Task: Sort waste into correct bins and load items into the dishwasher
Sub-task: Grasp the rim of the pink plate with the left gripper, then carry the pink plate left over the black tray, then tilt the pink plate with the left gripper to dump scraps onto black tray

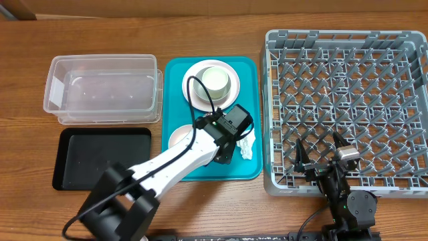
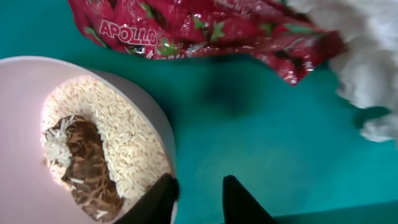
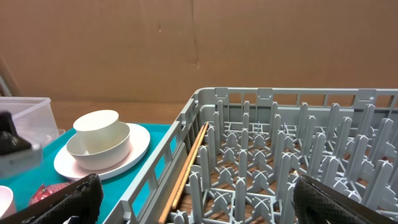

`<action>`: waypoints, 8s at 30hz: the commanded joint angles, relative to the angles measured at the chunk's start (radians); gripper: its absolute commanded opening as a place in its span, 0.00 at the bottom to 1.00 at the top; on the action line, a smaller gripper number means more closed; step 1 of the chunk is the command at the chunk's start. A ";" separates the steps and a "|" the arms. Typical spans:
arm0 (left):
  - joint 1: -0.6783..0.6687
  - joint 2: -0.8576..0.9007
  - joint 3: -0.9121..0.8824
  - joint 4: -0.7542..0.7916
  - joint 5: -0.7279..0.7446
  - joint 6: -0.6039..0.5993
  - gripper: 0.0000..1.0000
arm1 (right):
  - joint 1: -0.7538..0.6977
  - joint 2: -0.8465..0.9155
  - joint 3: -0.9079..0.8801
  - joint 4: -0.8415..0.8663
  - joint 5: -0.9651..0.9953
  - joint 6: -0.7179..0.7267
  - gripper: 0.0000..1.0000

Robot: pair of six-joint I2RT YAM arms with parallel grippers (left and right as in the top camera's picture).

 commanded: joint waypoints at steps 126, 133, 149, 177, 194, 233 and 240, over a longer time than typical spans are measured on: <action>1.439 -0.367 -0.190 -0.142 1.084 0.556 0.04 | -0.003 -0.011 -0.011 0.005 0.002 0.001 1.00; 1.580 -0.366 -0.274 -0.072 1.257 0.618 0.04 | -0.003 -0.011 -0.011 0.005 0.002 0.001 1.00; 1.742 -0.366 -0.331 0.042 1.471 0.636 0.04 | -0.003 -0.011 -0.011 0.005 0.002 0.001 1.00; 1.711 -0.366 -0.334 -0.035 1.562 0.678 0.04 | -0.003 -0.011 -0.011 0.005 0.002 0.001 1.00; 1.707 -0.366 -0.334 -0.070 1.606 0.687 0.05 | -0.003 -0.011 -0.011 0.005 0.002 0.001 1.00; 1.702 -0.366 -0.334 -0.099 1.717 0.778 0.04 | -0.003 -0.011 -0.011 0.005 0.002 0.001 1.00; 1.682 -0.366 -0.334 -0.186 1.717 0.832 0.04 | -0.003 -0.011 -0.011 0.005 0.002 0.001 1.00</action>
